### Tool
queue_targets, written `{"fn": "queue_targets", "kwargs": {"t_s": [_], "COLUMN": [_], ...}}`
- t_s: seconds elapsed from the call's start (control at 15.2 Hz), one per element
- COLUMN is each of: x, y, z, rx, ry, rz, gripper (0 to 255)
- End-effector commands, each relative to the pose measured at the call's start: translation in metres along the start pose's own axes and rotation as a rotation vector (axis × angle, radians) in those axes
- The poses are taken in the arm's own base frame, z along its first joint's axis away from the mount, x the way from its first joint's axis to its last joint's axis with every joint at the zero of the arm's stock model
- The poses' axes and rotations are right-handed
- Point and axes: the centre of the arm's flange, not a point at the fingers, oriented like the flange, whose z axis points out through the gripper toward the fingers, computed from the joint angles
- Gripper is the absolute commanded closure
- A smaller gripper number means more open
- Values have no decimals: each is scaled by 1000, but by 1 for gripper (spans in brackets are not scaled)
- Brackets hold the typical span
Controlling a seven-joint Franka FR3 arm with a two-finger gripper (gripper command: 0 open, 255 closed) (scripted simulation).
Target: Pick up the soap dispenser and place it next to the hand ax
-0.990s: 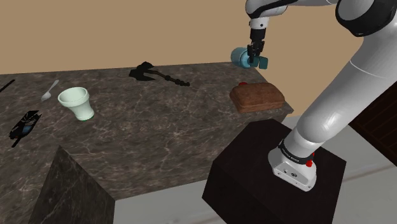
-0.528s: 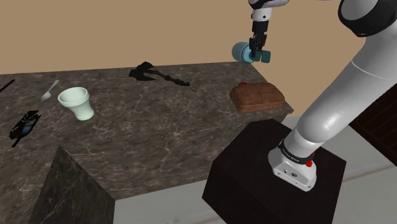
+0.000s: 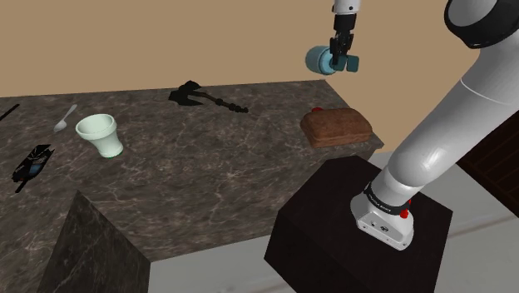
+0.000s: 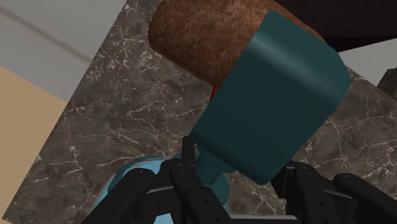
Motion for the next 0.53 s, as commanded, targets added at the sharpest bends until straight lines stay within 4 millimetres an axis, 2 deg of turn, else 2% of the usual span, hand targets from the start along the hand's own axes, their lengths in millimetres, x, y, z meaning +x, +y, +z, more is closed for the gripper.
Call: {"fn": "queue_targets", "kwargs": {"t_s": [0.0, 0.46], "x": [-2, -11], "y": [-2, -3], "z": [-10, -46], "rx": [0, 0], "ry": [1, 1], "rz": [0, 0], "gripper": [255, 255]}}
